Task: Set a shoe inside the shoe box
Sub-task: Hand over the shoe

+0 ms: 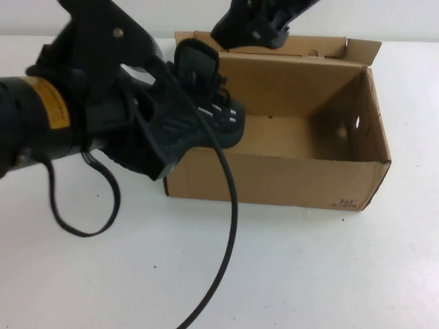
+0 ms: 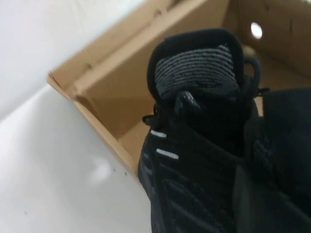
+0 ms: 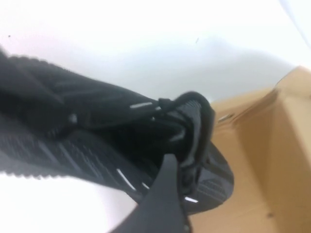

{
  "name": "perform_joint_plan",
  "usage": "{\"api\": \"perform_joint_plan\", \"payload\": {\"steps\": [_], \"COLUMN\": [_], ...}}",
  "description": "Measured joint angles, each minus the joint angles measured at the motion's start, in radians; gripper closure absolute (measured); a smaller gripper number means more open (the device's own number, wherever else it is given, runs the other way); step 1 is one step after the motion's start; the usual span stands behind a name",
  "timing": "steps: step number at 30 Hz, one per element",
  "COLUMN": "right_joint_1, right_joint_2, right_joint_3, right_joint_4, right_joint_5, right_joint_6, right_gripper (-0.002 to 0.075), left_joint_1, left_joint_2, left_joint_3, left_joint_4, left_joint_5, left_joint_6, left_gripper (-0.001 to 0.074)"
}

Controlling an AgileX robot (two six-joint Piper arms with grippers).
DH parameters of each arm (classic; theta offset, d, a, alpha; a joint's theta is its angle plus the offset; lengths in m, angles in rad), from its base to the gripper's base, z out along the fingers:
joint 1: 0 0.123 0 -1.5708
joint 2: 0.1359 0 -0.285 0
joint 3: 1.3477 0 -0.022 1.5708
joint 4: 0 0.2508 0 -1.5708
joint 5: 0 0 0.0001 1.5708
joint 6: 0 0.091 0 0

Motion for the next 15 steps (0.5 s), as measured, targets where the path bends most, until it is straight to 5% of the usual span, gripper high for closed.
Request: {"api": "perform_joint_plan", "payload": {"steps": [8,15], "right_joint_1": [0.000,0.000], "right_joint_2": [-0.121,-0.244], "right_joint_3": [0.033,0.291], "right_joint_4": [0.002,0.004], "right_joint_5": [0.000,0.000], "right_joint_6": [-0.063,-0.143], "right_gripper": [0.0215,0.0278], "left_joint_1": [0.000,0.005], "left_joint_2": [-0.117,-0.157], "left_joint_3": [0.000,0.000], "left_joint_4": [-0.245,-0.387], "left_joint_5": [0.070,0.173], "left_joint_6": [0.302,0.451], "left_gripper": [0.0702,0.0702]}}
